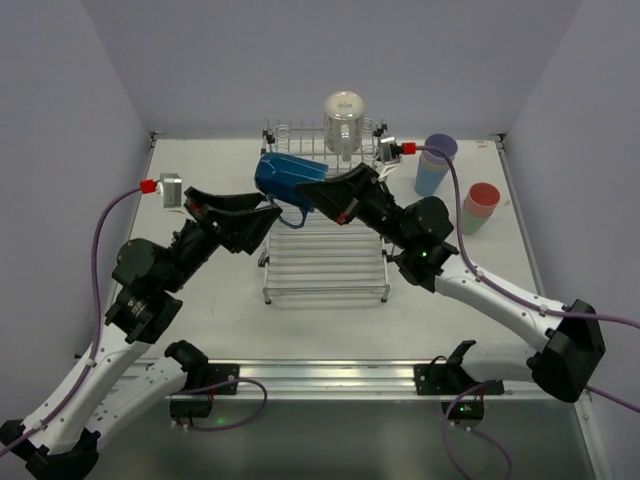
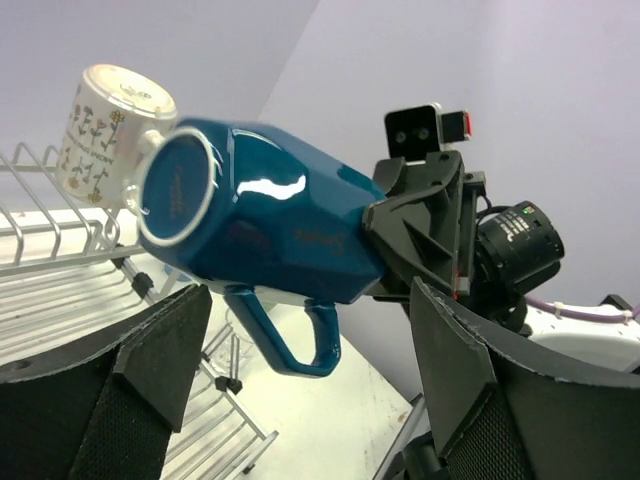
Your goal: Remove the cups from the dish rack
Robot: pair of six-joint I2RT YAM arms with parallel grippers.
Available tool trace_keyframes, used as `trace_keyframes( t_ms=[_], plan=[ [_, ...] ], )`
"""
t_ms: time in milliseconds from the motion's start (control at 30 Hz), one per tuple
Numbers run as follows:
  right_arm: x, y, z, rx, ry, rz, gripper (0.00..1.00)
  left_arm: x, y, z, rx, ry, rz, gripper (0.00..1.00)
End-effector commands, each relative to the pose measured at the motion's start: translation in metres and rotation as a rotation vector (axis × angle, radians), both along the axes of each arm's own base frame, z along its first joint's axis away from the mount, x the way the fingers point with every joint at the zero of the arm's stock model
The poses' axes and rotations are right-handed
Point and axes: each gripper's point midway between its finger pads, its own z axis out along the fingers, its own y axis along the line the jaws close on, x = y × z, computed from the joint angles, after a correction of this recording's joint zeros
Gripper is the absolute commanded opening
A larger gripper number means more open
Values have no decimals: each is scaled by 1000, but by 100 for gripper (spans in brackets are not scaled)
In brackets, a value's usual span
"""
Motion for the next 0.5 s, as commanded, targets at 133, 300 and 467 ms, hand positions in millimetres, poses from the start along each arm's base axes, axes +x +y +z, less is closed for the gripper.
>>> trace_keyframes(
  t_ms=[133, 300, 467],
  plan=[
    [-18, -56, 26, -118, -153, -232, 0, -8, 17, -5, 130, -44, 70, 96],
    [-22, -105, -18, -438, -72, -400, 0, -14, 30, -21, 313, -62, 108, 100],
    [-23, -197, -111, -834, 210, -656, 0, -11, 50, -64, 497, -6, 179, 100]
  ],
)
